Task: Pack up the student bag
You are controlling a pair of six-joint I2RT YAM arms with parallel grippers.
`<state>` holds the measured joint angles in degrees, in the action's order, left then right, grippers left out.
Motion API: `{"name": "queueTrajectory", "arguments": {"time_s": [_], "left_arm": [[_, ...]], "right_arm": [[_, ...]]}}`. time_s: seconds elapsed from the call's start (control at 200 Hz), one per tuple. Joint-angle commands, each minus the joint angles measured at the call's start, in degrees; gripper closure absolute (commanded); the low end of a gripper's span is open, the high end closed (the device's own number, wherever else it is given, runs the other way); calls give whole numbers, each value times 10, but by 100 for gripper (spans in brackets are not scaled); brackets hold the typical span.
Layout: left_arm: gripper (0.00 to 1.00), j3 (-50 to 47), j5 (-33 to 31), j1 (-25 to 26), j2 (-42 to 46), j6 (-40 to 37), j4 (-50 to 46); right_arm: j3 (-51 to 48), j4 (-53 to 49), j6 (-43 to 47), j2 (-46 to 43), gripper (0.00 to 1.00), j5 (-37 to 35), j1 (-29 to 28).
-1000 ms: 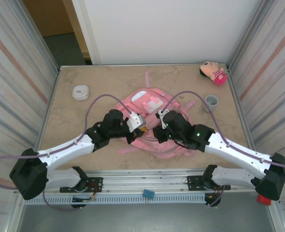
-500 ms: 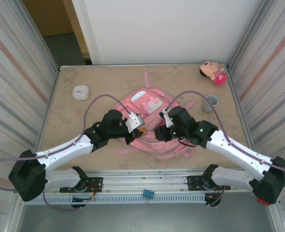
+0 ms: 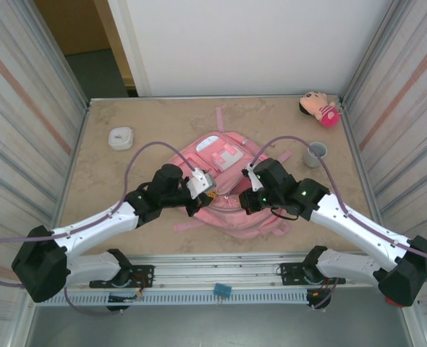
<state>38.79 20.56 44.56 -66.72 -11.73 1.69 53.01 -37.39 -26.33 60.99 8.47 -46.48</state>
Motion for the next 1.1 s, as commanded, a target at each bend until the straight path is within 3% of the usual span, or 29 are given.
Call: {"name": "queueTrajectory", "arguments": {"time_s": [0.0, 0.085, 0.321, 0.596, 0.932, 1.097], "left_arm": [[100, 7, -8, -12, 24, 19, 16], [100, 8, -6, -12, 25, 26, 23], [100, 10, 8, -12, 18, 94, 47], [100, 18, 16, -12, 2, 118, 50], [100, 21, 29, -12, 3, 119, 53], [100, 19, 20, -12, 9, 113, 48]], "right_arm": [[8, 11, 11, -1, 86, 51, -1], [13, 6, 9, 4, 69, 19, -16], [39, -9, -50, -8, 56, -147, -90], [77, -15, -84, 40, 54, -299, -181], [113, -28, -58, 127, 54, -311, -185], [139, -97, -91, 149, 60, -387, -186]]}}
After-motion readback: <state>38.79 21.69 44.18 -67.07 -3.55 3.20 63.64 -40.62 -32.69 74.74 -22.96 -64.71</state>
